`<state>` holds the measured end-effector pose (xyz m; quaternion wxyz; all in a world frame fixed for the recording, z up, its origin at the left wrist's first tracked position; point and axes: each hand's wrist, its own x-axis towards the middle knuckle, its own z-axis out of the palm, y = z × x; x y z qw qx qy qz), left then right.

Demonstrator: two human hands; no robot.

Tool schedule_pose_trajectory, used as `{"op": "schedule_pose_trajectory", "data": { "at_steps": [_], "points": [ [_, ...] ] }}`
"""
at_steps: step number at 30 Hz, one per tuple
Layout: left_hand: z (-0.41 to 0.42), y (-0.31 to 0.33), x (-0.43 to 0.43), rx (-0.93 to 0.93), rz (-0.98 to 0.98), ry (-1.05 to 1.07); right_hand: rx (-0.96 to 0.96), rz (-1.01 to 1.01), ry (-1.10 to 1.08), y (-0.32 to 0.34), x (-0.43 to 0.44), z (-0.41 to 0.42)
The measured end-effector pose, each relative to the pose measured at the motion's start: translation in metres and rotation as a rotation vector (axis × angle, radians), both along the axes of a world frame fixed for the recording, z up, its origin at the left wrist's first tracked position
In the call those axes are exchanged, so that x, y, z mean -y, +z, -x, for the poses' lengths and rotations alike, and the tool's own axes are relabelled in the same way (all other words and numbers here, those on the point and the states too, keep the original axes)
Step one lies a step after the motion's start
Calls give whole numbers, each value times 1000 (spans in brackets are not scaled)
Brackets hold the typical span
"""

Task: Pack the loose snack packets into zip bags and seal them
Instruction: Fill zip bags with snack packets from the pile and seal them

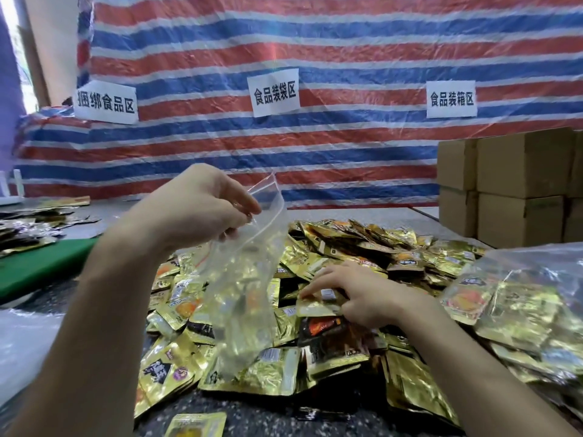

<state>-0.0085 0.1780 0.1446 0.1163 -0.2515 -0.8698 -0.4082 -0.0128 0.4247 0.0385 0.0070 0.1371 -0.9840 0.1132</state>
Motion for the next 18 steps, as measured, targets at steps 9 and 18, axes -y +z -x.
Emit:
{"op": "schedule_pose_trajectory", "data": {
  "at_steps": [9, 18],
  "points": [
    [-1, -8, -15, 88, 306, -126, -305, 403, -44, 6, -14, 4],
    [-1, -12, -17, 128, 252, -102, -734, 839, -182, 47, -31, -23]
  ]
}}
